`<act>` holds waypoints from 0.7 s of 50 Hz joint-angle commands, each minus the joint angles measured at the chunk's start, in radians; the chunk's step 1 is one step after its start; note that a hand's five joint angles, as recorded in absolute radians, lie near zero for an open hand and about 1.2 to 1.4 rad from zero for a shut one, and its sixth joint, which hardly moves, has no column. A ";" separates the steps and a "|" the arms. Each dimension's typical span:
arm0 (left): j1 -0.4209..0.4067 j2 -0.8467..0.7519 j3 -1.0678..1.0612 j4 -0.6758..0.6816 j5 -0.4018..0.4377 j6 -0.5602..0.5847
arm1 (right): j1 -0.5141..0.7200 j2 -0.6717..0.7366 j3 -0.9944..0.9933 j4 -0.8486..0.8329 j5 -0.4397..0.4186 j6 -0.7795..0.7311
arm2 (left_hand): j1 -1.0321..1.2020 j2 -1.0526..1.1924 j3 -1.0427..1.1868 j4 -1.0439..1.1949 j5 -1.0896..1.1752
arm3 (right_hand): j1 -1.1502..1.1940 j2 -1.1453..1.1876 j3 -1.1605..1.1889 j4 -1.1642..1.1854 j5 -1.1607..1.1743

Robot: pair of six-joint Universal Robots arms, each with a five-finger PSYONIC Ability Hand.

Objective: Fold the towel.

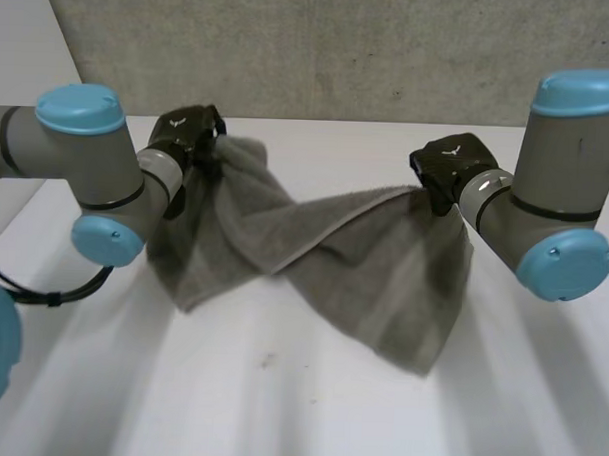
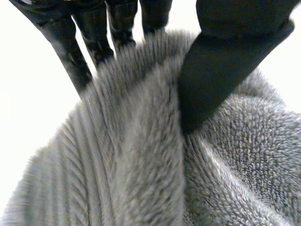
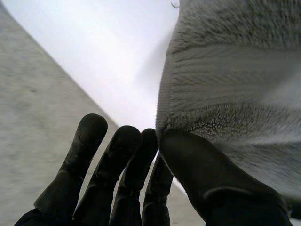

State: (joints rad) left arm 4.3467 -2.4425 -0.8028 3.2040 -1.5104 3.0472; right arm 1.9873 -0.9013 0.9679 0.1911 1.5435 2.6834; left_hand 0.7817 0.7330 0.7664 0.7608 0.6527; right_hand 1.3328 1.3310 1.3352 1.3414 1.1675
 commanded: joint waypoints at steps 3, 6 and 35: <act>-0.001 0.087 -0.184 0.066 -0.004 -0.001 | 0.027 -0.079 0.184 -0.128 0.041 0.007 | -0.601 -0.552 -0.585 -0.580 -0.646 | 0.063 0.065 0.061 0.055 0.054; 0.001 0.137 -0.259 0.070 -0.008 -0.005 | 0.027 -0.093 0.235 -0.139 0.032 0.009 | -0.601 -0.552 -0.585 -0.580 -0.646 | 0.063 0.065 0.061 0.055 0.054; 0.057 0.272 -0.731 0.172 -0.005 0.332 | 0.015 -0.099 0.374 -0.171 -0.020 0.003 | -0.322 -0.273 -0.307 -0.301 -0.367 | 0.063 0.065 0.061 0.055 0.054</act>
State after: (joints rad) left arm 4.3771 -2.1155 -1.5487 3.3111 -1.5176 3.3549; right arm 2.0029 -1.0048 1.3398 0.0231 1.5228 2.6867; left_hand 0.3510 0.3497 0.3499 0.3488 0.1777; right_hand 1.3329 1.3310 1.3392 1.3413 1.1675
